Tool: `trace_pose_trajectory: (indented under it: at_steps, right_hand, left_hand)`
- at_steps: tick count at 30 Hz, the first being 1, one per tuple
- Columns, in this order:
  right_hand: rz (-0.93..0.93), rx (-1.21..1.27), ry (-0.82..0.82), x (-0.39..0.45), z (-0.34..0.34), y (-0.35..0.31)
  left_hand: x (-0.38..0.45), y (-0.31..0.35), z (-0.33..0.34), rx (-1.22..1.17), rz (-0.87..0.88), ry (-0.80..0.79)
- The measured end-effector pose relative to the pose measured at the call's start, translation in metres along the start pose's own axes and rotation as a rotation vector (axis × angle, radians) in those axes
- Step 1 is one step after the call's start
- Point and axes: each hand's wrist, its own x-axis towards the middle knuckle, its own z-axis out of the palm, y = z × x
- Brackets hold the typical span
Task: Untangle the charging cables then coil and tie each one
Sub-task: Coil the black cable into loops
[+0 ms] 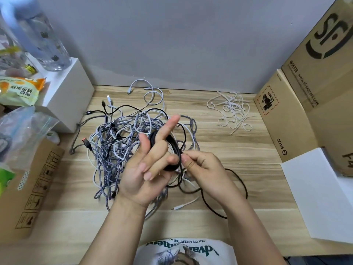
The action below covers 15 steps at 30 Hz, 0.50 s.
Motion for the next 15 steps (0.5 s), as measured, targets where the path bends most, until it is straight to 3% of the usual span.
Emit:
trace_pose_trajectory:
  at_steps: [4,8,11,15]
  right_hand:
    - [0.120,-0.091,-0.095,-0.007,0.010,0.009]
    - [0.115,-0.431,-0.225,-0.013,0.012,0.004]
    - [0.047,-0.564,-0.136,-0.017,0.010,-0.011]
    - [-0.048,-0.708,-0.004,-0.020,0.006,-0.022]
  left_hand:
    - [0.001,0.002,-0.002,0.155,0.129,0.200]
    - [0.010,-0.008,-0.020,0.539,0.254,0.537]
    - [0.010,-0.011,-0.020,0.785,0.170,0.601]
    - [0.005,-0.017,-0.026,1.142,-0.052,0.566]
